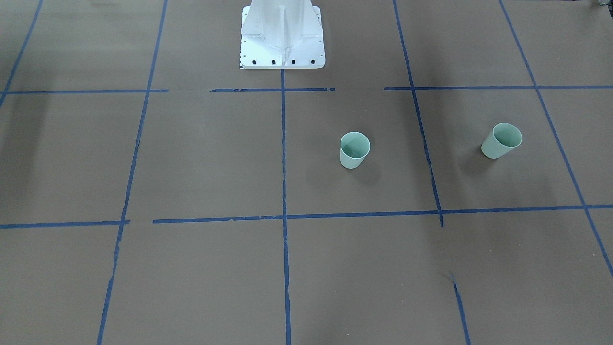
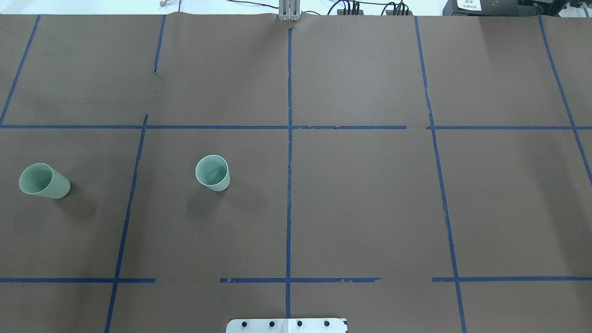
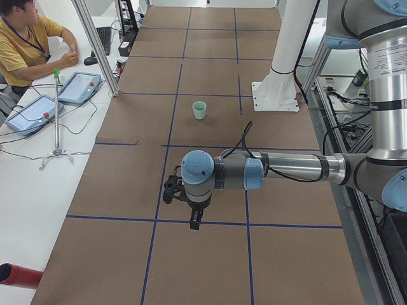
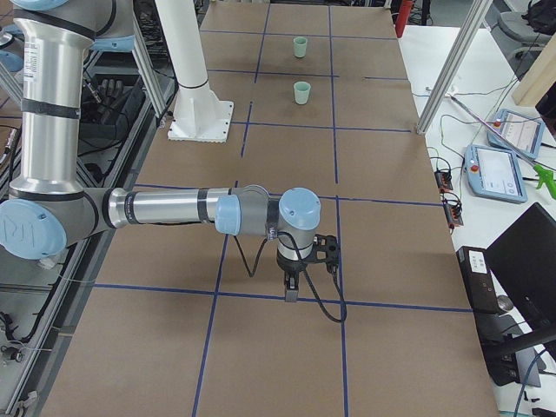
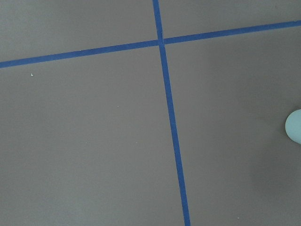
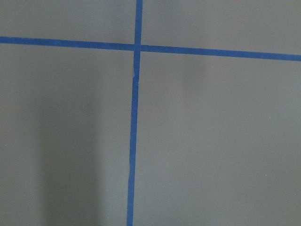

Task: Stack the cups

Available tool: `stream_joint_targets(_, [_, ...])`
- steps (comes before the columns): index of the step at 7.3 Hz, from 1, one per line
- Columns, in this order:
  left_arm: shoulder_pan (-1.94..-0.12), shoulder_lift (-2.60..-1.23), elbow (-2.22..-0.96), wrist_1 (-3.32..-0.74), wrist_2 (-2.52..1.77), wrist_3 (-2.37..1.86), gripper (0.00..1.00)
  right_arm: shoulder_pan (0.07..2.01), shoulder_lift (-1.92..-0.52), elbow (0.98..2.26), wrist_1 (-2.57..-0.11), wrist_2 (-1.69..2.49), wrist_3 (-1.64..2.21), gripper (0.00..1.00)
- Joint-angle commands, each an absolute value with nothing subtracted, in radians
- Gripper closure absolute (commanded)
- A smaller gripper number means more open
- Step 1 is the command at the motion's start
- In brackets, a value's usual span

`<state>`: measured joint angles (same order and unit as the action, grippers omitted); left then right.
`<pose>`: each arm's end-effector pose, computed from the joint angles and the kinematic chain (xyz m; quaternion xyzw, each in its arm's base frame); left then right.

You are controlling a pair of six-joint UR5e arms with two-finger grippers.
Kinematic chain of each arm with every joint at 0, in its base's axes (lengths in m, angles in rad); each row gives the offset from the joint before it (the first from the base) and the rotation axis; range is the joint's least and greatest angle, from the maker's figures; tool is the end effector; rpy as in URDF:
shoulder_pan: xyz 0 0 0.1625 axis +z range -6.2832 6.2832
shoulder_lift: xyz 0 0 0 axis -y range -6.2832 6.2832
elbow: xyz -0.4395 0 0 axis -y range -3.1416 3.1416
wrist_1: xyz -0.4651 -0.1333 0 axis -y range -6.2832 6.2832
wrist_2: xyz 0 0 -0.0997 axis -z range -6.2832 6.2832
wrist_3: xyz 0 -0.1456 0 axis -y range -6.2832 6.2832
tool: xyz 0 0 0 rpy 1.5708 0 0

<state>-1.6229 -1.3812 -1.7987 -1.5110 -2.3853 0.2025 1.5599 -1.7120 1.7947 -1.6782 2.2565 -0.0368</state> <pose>-0.0523 -0.4774 0.6783 0.0405 0.3941 0.0647 0.9159 0.0357 -0.4990 0.6743 -0.0073 -0.3363 -0.0183 0.9416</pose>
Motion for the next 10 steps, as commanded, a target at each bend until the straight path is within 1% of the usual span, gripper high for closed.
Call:
stream_joint_targets(1, [-1.623,-1.384,-1.802,-1.511,-2.387,0.198,0.0,1.56,-1.712,1.795,-1.678,2.256,-0.037,0.0])
stream_joint_targets(2, [-1.623,-1.384,-1.786,-1.511,-2.396,0.196,0.0,1.56,-1.712,1.795,-1.678,2.256,-0.037,0.0])
stream_joint_targets(3, [-1.621,-1.385,-1.799,-1.511,-2.395,0.195,0.0,1.56,-1.712,1.795,-1.678,2.256,-0.037,0.0])
stream_joint_targets(5, [-1.611,-1.446,-1.789,-1.502,-2.385,0.196,0.0,1.559,-1.712,1.795,-1.678,2.256,-0.037,0.0])
stream_joint_targets(6, [-1.606,-1.444,-1.796,-1.514,-2.394,0.196,0.0,1.559,-1.712,1.795,-1.678,2.256,-0.037,0.0])
stream_joint_targets(8, [-1.53,-1.447,-1.822,-1.542,-2.396,0.123,0.0,1.559,-1.712,1.795,-1.678,2.256,-0.037,0.0])
stream_joint_targets(9, [-1.467,-1.442,-1.841,-1.615,-2.392,-0.029,0.0,1.559,-1.712,1.795,-1.678,2.256,-0.037,0.0])
stream_joint_targets(10, [-1.425,-1.415,-1.838,-1.753,-2.388,-0.152,0.0,1.56,-1.712,1.795,-1.678,2.256,-0.037,0.0])
